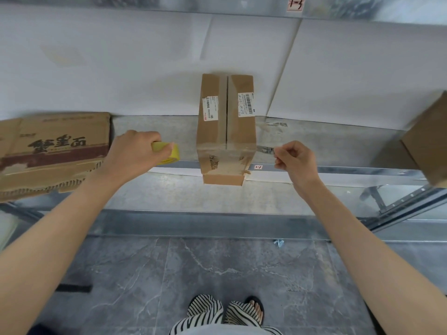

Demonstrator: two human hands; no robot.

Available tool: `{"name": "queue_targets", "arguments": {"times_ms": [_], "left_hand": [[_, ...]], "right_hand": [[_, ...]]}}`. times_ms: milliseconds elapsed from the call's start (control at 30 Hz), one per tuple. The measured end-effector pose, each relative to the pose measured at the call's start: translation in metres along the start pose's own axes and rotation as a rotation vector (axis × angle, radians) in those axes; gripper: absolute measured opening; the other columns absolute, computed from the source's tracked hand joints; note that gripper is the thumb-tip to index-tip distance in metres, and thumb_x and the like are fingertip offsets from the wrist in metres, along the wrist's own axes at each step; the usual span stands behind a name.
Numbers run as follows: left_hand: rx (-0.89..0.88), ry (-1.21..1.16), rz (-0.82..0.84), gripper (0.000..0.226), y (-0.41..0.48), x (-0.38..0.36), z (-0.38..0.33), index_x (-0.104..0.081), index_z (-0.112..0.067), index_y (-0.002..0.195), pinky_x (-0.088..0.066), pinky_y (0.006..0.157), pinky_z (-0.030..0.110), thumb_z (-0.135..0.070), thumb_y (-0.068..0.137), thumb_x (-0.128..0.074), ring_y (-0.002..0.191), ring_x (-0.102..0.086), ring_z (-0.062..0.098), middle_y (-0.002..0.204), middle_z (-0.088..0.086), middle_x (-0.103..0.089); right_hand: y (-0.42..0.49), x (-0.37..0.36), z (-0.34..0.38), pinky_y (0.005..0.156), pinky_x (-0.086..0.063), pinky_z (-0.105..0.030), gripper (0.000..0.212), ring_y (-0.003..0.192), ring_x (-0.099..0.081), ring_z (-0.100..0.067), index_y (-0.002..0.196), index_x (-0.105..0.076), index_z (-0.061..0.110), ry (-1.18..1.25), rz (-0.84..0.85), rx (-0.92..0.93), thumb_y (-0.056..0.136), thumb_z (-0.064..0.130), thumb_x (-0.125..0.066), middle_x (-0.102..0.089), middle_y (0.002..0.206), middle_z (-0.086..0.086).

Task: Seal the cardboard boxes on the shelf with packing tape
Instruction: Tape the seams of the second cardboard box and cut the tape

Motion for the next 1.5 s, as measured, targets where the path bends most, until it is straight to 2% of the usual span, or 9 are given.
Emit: {"name": "queue_targets", "arguments": {"times_ms": [233, 400, 633, 833, 1000, 1133, 1233, 1367, 1500], "left_hand": [[-0.018, 0.051, -0.049, 0.041, 0.002, -0.006, -0.001, -0.048, -0.013, 0.061, -0.020, 0.048, 0.025, -0.050, 0.078, -0.049, 0.047, -0.039, 0.022, 0.045, -0.002, -0.039], [-0.023, 0.122, -0.052, 0.036, 0.004, -0.015, -0.002, -0.055, -0.006, 0.067, -0.027, 0.053, 0.027, -0.035, 0.086, -0.066, 0.049, -0.042, 0.025, 0.050, 0.004, -0.044], [0.001, 0.155, -0.098, 0.041, 0.015, -0.030, -0.015, -0.056, -0.001, 0.068, -0.029, 0.053, 0.029, -0.036, 0.089, -0.061, 0.048, -0.052, 0.033, 0.052, 0.017, -0.055], [0.141, 0.118, -0.032, 0.045, 0.027, -0.060, -0.035, -0.057, -0.004, 0.074, -0.045, 0.057, 0.033, -0.046, 0.092, -0.053, 0.058, -0.057, 0.032, 0.061, 0.014, -0.059], [0.152, 0.065, -0.052, 0.048, 0.032, -0.072, -0.047, -0.057, -0.004, 0.073, -0.044, 0.053, 0.033, -0.048, 0.092, -0.054, 0.053, -0.055, 0.032, 0.058, 0.012, -0.058], [0.191, 0.026, -0.083, 0.043, 0.033, -0.074, -0.045, -0.058, -0.003, 0.075, -0.039, 0.053, 0.030, -0.043, 0.090, -0.058, 0.054, -0.055, 0.035, 0.059, 0.014, -0.058], [0.217, -0.001, -0.082, 0.044, 0.032, -0.075, -0.044, -0.057, -0.003, 0.076, -0.043, 0.055, 0.033, -0.045, 0.090, -0.057, 0.056, -0.056, 0.035, 0.060, 0.014, -0.059], [0.167, -0.036, -0.140, 0.042, 0.029, -0.072, -0.050, -0.054, -0.006, 0.071, -0.037, 0.051, 0.028, -0.044, 0.088, -0.063, 0.048, -0.050, 0.029, 0.054, 0.010, -0.054], [0.162, -0.086, -0.169, 0.040, 0.019, -0.072, -0.055, -0.052, -0.009, 0.066, -0.028, 0.048, 0.022, -0.039, 0.086, -0.067, 0.042, -0.043, 0.024, 0.048, 0.003, -0.046]], "right_hand": [[0.007, -0.001, -0.007, 0.057, -0.052, -0.020, 0.016, 0.053, -0.056, -0.006, 0.074, -0.057, 0.009, 0.001, 0.009, -0.009, 0.088, 0.002, -0.061, -0.060, 0.065, -0.004], [0.014, -0.001, -0.013, 0.057, -0.051, -0.020, 0.017, 0.054, -0.056, -0.007, 0.073, -0.058, 0.011, -0.011, 0.008, -0.022, 0.088, 0.003, -0.062, -0.061, 0.065, -0.003], [0.025, -0.006, -0.019, 0.055, -0.049, -0.018, 0.018, 0.050, -0.054, -0.005, 0.074, -0.055, 0.012, 0.007, -0.040, -0.049, 0.088, 0.003, -0.061, -0.057, 0.063, -0.001], [0.038, -0.025, -0.031, 0.058, -0.048, -0.019, 0.008, 0.058, -0.053, -0.008, 0.085, -0.057, 0.007, -0.055, -0.042, -0.108, 0.092, 0.012, -0.058, -0.060, 0.071, -0.001], [0.049, -0.043, -0.037, 0.056, -0.048, -0.017, 0.015, 0.061, -0.051, -0.009, 0.083, -0.055, 0.012, -0.079, -0.039, -0.143, 0.096, 0.013, -0.047, -0.056, 0.072, -0.001], [0.058, -0.046, -0.042, 0.064, -0.047, -0.028, 0.007, 0.070, -0.053, -0.014, 0.099, -0.052, 0.013, -0.122, -0.041, -0.175, 0.096, 0.019, -0.049, -0.055, 0.078, 0.002], [0.061, -0.042, -0.048, 0.074, -0.046, -0.031, 0.034, 0.082, -0.053, -0.017, 0.124, -0.041, 0.007, -0.188, -0.048, -0.264, 0.093, 0.014, -0.055, -0.051, 0.084, 0.006], [0.063, -0.037, -0.012, 0.082, -0.051, -0.041, 0.025, 0.082, -0.056, -0.019, 0.107, -0.059, 0.003, -0.088, -0.081, -0.098, 0.097, 0.022, -0.046, -0.058, 0.087, -0.003], [0.054, -0.044, 0.013, 0.067, -0.048, -0.010, 0.016, 0.078, -0.057, -0.003, 0.098, -0.061, 0.020, -0.075, 0.060, 0.022, 0.093, 0.034, -0.056, -0.062, 0.088, 0.009]]}}
Point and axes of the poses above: each hand's wrist, its own y-axis towards the middle knuckle, its own x-axis out of the back of the hand, z = x × y, the point moved 7 cm from there along y, towards the middle knuckle
